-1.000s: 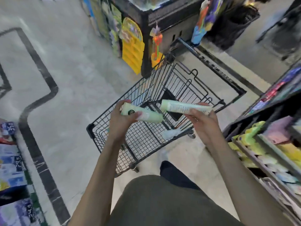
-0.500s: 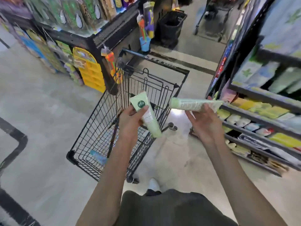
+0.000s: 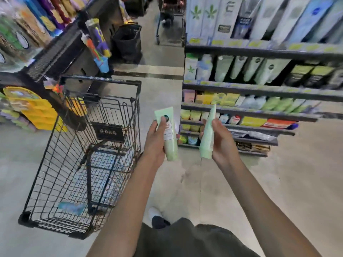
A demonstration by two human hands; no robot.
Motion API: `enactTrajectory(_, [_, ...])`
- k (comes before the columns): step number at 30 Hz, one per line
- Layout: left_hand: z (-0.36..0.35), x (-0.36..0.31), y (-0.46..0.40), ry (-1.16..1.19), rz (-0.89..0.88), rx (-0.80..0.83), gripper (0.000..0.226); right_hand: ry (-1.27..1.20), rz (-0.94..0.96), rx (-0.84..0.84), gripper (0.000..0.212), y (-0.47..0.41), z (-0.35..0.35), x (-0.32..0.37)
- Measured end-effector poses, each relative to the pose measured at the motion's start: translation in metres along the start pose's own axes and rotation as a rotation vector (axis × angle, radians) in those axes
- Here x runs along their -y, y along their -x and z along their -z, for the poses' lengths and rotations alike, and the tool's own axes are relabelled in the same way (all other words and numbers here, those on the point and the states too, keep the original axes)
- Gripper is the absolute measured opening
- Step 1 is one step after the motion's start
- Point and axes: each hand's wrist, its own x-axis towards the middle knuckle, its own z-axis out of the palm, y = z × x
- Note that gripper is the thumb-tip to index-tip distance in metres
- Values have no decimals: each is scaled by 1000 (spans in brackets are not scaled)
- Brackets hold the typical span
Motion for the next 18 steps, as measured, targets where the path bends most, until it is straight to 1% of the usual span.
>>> enactTrajectory(1, [-13,8,3,-33,13,20,19,17,14,-19,77,7,12,10])
enactTrajectory(2, [-27,15,6,-57,26,41,20,19,33,-26,71,13,24,19])
enactTrajectory(4, [-53,26,12,-88,36,82,23,2,52,-47,49,27,44,36])
enactTrajectory(5, [-66,32,14,-107,36,101,26,2,59,-57,45,31,54,44])
enactTrajectory(9, [-112,52,18,-174,48,143,29,86,79,-80,47,45,88,78])
enactTrajectory(12, [-141,62,18,-180,70,162,36,117,86,-128,46,53,107,100])
enactTrajectory(14, [-159,65,18,-163,78,161,36,112,103,-127,46,55,119,112])
enactTrajectory(16, [-174,68,14,-158,81,168,26,112,120,-152,45,54,127,123])
enactTrajectory(17, [-181,69,11,-162,71,187,19,132,131,-185,42,52,132,128])
enactTrajectory(18, [-187,71,7,-174,57,208,18,162,148,-218,36,49,136,132])
